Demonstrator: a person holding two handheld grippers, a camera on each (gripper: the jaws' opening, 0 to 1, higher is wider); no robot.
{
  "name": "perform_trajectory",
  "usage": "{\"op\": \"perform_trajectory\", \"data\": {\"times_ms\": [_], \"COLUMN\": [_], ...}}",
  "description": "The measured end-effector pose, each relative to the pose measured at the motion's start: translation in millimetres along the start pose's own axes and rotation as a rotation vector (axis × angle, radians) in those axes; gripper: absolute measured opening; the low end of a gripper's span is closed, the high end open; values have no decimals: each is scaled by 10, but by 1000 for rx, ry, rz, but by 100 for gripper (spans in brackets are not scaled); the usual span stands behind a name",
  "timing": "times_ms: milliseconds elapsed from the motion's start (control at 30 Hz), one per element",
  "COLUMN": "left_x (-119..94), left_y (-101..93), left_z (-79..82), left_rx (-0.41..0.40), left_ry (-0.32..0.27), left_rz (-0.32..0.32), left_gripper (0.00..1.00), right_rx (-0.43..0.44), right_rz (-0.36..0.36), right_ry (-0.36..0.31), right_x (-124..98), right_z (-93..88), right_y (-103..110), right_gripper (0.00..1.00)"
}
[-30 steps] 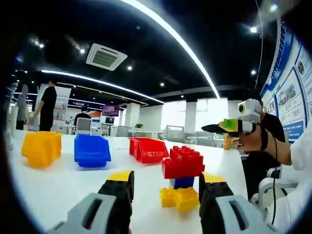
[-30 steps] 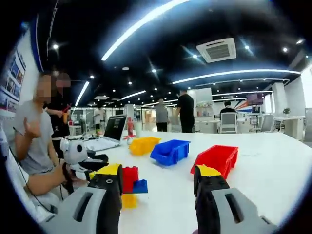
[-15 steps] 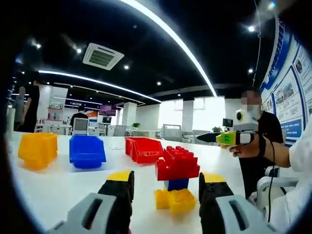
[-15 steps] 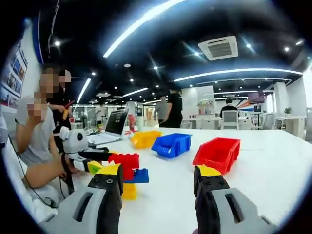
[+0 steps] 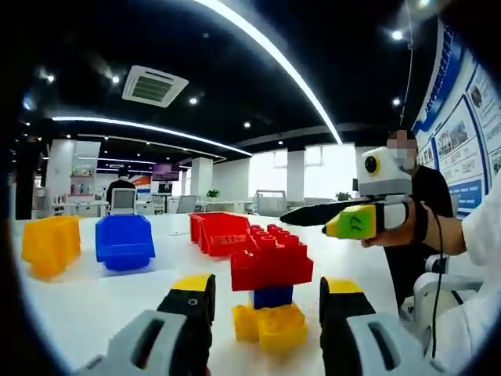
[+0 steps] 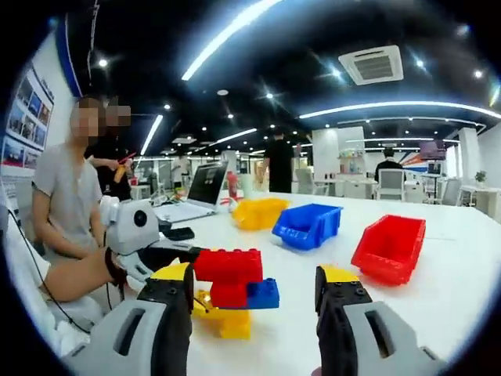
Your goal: Take apart the toy blocks one by one and place each separated block into its matching bin, sorting the blocks by their type until all the connected pieces are disassembled and separated into the correct bins
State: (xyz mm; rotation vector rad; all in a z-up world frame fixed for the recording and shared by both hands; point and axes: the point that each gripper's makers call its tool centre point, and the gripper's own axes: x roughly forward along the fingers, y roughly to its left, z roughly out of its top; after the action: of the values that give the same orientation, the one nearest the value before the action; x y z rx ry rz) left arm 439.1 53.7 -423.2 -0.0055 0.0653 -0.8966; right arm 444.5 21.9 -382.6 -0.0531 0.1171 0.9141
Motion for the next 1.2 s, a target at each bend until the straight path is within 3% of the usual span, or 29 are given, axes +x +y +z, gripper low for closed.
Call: {"op": "perform_trajectory", "data": {"times_ms": [300, 367, 500, 767, 933, 1067, 1200], "left_x": [27, 32, 37, 35, 24, 0, -42], "left_y": [-12, -12, -21, -6, -21, -57, -85], "left_z": [-15, -12, 4, 7, 12, 14, 28], "left_rx": [9, 9, 16, 22, 23, 26, 20], "left_ry": [8, 6, -2, -4, -4, -3, -10], "left_rz": [6, 10, 17, 26, 29, 28, 25], "left_gripper": [53, 52, 45, 45, 45, 45, 45], "right_rx": [-24, -31, -49, -41, -152, -96, 43], "right_rz": [62, 61, 36, 28, 17, 11, 23], "right_ry": [23, 26, 50, 54, 61, 60, 52], "right_x": [284, 307, 326, 320, 324, 331, 336], "right_z": [-27, -31, -71, -93, -110, -105, -107], "right_y": [259, 262, 216, 238, 253, 228, 199], "right_gripper": [64, 63, 48, 48, 48, 47, 47]}}
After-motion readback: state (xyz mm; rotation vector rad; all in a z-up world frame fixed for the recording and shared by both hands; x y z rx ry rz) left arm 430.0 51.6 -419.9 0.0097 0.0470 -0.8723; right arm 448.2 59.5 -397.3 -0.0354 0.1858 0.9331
